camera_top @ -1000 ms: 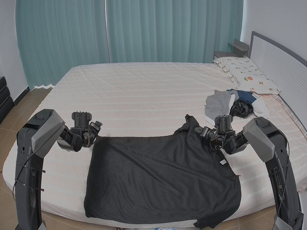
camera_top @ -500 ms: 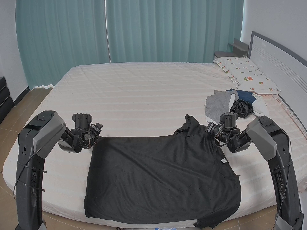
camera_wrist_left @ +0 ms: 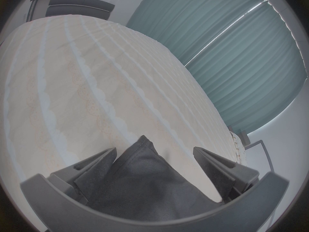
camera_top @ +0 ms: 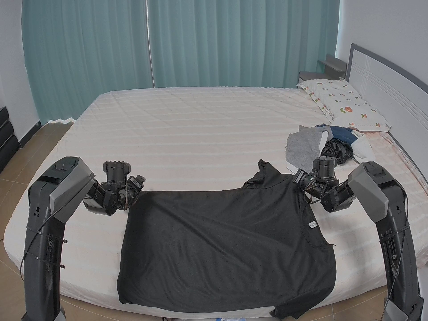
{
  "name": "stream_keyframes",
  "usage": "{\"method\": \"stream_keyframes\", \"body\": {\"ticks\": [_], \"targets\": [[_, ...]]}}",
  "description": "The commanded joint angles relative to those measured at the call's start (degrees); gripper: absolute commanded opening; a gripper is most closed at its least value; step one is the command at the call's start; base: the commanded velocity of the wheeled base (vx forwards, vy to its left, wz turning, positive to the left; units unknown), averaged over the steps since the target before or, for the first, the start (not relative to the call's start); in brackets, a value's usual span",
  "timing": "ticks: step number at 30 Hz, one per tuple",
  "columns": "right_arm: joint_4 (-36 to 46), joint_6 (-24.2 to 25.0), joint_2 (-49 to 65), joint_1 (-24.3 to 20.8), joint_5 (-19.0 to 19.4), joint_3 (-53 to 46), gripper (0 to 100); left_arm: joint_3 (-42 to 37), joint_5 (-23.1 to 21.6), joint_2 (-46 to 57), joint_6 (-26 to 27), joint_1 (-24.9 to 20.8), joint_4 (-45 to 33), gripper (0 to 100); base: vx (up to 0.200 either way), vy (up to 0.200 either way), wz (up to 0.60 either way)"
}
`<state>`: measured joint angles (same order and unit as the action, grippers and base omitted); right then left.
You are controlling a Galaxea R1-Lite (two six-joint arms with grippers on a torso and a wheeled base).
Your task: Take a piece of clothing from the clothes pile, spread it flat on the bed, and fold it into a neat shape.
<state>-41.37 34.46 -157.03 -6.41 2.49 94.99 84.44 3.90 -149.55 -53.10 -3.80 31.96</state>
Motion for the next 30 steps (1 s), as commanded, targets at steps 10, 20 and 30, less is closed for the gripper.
{"method": "stream_keyframes", "body": {"ticks": [10,20,30], "targets": [[-0.1,0.3,-0.3,-0.5,-0.3,-0.2,0,3.2,0.3,-2.7,1.0,-0.2,-0.1,100,0.000,0.000,0.00],[-0.5,0.3,0.0,-0.4,-0.4,-1.2,0,10.0,4.3,-5.7,1.2,-0.5,-6.2,0,0.000,0.000,0.00],[-5.1,0.3,0.1,0.0,-0.4,-1.5,0,12.5,8.6,-6.1,-0.7,-0.1,-6.3,0,0.000,0.000,0.00]]}}
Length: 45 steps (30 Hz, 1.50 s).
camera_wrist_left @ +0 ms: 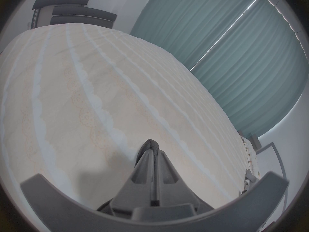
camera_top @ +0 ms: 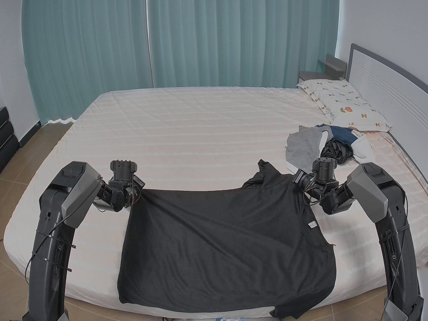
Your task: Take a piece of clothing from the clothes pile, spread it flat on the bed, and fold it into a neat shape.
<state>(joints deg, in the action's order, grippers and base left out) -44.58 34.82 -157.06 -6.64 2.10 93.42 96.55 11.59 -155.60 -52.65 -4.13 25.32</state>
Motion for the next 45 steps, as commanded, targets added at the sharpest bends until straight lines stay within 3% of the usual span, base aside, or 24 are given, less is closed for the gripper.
{"method": "stream_keyframes", "body": {"ticks": [1,12,27,45], "targets": [[-2.5,0.0,0.2,0.3,0.0,0.1,0,0.5,1.2,-0.1,-2.0,0.4,0.4,0,0.000,0.000,0.00],[-6.4,-0.1,-1.1,0.5,-0.3,2.6,0,0.3,1.9,2.1,-8.2,2.4,5.1,0,0.000,0.000,0.00],[-6.0,-1.9,-5.9,0.1,-4.4,13.5,0,0.7,1.9,0.8,-7.3,2.3,5.4,0,0.000,0.000,0.00],[-1.9,-4.7,-9.6,-0.3,-3.9,15.2,0,0.3,1.8,0.2,-5.7,2.0,5.3,0,0.000,0.000,0.00]]}}
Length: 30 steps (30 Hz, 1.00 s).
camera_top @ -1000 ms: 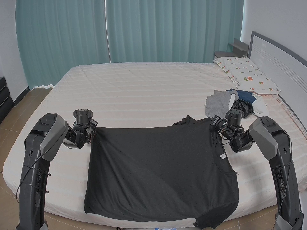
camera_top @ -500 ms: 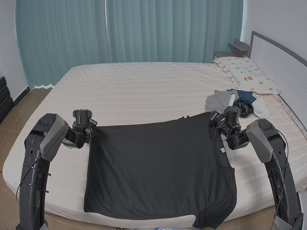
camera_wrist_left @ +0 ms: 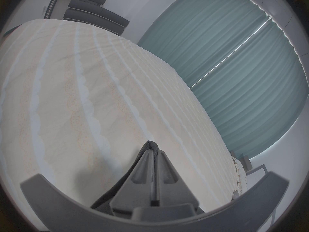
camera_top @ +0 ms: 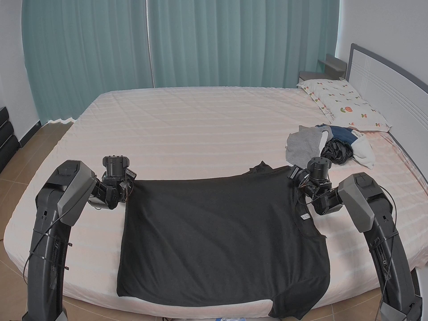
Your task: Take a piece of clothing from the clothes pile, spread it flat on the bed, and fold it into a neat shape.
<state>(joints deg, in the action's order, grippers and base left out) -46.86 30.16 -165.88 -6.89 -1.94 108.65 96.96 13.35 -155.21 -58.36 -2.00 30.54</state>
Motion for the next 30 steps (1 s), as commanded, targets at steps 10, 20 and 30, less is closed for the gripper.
{"method": "stream_keyframes", "body": {"ticks": [10,20,30], "targets": [[0.8,-0.1,-0.9,-0.5,0.1,-0.6,100,-0.2,-0.1,-0.3,0.1,-0.2,0.0,100,0.000,0.000,0.00],[-0.4,0.5,8.8,1.3,0.6,-13.4,100,-2.5,0.0,1.6,-1.0,0.2,0.3,100,0.000,0.000,0.00],[-8.2,0.7,30.6,3.2,10.2,-49.3,100,-18.5,-3.2,17.7,-1.5,-0.9,0.0,100,0.000,0.000,0.00]]}}
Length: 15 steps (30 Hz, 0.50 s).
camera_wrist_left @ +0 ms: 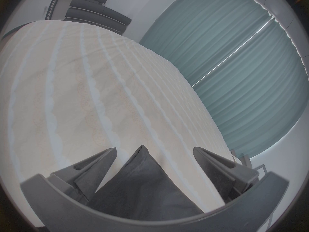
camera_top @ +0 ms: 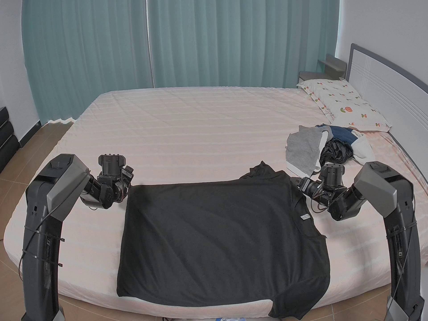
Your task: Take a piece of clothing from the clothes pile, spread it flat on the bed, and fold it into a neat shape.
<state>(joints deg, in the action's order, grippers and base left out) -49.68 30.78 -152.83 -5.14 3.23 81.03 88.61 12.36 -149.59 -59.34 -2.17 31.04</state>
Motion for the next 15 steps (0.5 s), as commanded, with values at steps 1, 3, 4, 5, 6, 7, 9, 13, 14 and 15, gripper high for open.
{"method": "stream_keyframes", "body": {"ticks": [1,3,4,5,6,7,9,13,14,15], "targets": [[-6.6,0.2,19.2,1.5,5.1,-24.7,100,-11.2,-2.3,12.7,-0.5,-0.9,-0.5,100,0.000,0.000,0.00],[-7.4,0.2,21.3,1.5,5.5,-28.5,100,-13.4,-2.3,13.6,-0.3,-1.3,-0.4,100,0.000,0.000,0.00],[-8.0,0.3,24.5,1.7,6.9,-33.7,100,-17.3,-2.3,15.3,-0.2,-1.9,-0.1,100,0.000,0.000,0.00],[-8.0,0.3,24.7,1.7,7.1,-34.2,100,-17.6,-2.3,15.4,-0.2,-1.9,-0.1,100,0.000,0.000,0.00],[-8.2,0.3,27.2,2.3,8.7,-39.1,100,-21.5,-2.5,17.1,-0.3,-2.8,0.3,100,0.000,0.000,0.00],[-8.2,0.2,28.2,2.4,9.1,-41.6,100,-23.7,-2.7,18.1,-0.4,-3.2,0.3,100,0.000,0.000,0.00],[-8.9,0.2,29.6,2.4,9.2,-45.6,100,-27.8,-3.6,20.0,-0.6,-4.2,0.4,100,0.000,0.000,0.00],[-12.0,0.3,31.9,2.9,9.4,-53.6,100,-37.0,-5.3,24.0,-1.1,-6.0,3.9,100,0.000,0.000,0.00],[-12.5,0.3,32.2,3.0,9.4,-55.1,100,-38.8,-5.2,24.4,-1.5,-6.5,4.9,100,0.000,0.000,0.00],[-12.5,0.3,32.2,3.0,9.4,-55.1,100,-38.8,-5.2,24.4,-1.5,-6.5,4.9,100,0.000,0.000,0.00]]}}
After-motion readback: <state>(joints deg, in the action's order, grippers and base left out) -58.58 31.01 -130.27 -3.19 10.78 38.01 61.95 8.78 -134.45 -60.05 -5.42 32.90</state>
